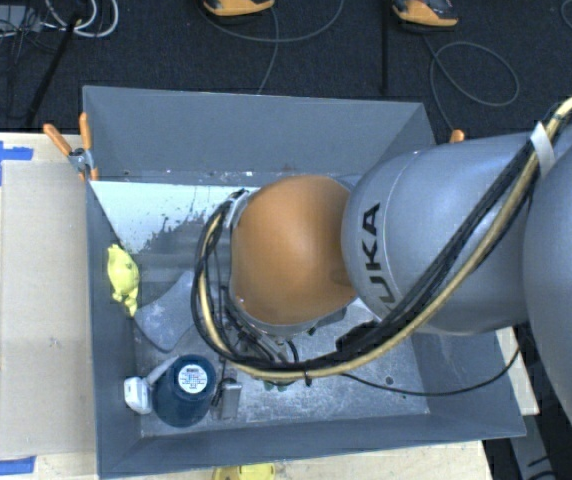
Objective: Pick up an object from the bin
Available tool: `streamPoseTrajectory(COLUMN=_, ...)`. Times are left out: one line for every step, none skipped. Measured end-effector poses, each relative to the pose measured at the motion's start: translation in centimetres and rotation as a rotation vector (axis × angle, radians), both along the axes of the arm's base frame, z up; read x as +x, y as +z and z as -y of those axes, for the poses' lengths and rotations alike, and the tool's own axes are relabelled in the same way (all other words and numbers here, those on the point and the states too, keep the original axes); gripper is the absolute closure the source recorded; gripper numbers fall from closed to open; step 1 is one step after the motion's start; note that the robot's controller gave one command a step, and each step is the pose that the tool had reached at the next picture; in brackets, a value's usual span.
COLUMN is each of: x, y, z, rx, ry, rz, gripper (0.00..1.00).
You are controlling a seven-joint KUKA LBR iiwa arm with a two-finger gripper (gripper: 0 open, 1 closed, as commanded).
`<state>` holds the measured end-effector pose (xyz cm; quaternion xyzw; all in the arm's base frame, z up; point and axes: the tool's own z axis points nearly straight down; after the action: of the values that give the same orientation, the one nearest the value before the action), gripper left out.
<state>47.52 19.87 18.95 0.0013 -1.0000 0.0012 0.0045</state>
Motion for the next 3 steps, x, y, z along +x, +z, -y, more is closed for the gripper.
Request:
streamPoseTrajectory(x=0.2, y=0.4, z=0.1, rx=0.002, ry=-0.004, rz=0.007, gripper=0.00)
streamPoseTrajectory(x=1.9, y=-4.0, z=0.9, rx=0.005, ry=-0.014, rz=0.015, gripper=0.00)
streamPoseTrajectory(x=4.0, y=-8.2, z=0.5, rx=0.001, ry=0.054, rz=0.007, gripper=0.00)
